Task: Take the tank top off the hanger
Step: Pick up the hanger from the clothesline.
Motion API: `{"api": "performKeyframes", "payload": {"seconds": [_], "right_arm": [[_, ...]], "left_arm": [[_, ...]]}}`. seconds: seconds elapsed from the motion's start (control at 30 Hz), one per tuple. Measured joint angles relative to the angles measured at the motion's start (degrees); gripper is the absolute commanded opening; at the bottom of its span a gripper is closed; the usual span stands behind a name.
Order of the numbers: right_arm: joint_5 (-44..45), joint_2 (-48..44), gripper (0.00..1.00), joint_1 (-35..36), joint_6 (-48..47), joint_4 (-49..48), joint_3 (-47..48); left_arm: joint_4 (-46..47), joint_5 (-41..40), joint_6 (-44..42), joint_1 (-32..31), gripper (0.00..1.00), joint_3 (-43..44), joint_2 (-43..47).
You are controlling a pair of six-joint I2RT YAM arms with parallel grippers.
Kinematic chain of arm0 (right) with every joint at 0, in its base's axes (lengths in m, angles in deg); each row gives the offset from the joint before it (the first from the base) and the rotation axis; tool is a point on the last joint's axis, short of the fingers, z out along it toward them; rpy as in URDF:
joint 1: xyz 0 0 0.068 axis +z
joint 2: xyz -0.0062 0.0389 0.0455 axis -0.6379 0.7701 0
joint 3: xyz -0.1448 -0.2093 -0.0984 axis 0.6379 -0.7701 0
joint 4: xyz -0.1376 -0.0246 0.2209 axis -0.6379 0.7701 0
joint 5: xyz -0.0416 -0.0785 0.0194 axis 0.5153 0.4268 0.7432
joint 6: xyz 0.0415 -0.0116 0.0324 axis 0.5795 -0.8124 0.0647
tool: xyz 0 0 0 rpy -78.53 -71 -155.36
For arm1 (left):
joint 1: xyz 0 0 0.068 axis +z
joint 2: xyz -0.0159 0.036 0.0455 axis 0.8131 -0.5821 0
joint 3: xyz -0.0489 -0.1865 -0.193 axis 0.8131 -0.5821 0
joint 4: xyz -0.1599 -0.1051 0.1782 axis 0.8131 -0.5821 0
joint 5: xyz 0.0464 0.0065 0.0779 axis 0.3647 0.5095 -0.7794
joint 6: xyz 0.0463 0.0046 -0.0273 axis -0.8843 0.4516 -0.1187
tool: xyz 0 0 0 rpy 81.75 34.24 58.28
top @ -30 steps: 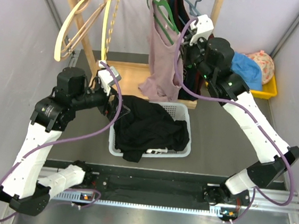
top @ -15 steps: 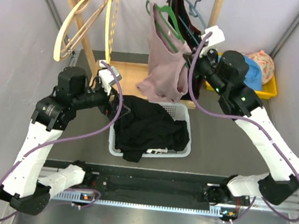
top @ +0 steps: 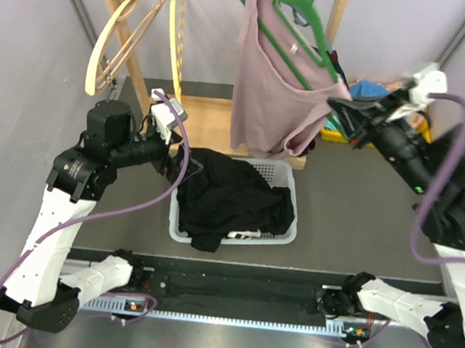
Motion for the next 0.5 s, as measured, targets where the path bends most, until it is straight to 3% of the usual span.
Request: {"api": "performKeyframes", "payload": {"seconds": [0.5], "right_arm": [[-6.49, -3.21, 0.00, 0.00, 3.54, 0.63, 6.51]], "left_arm": [[0.02, 1.22, 0.15, 0.66, 0.99, 0.33, 0.00]]}}
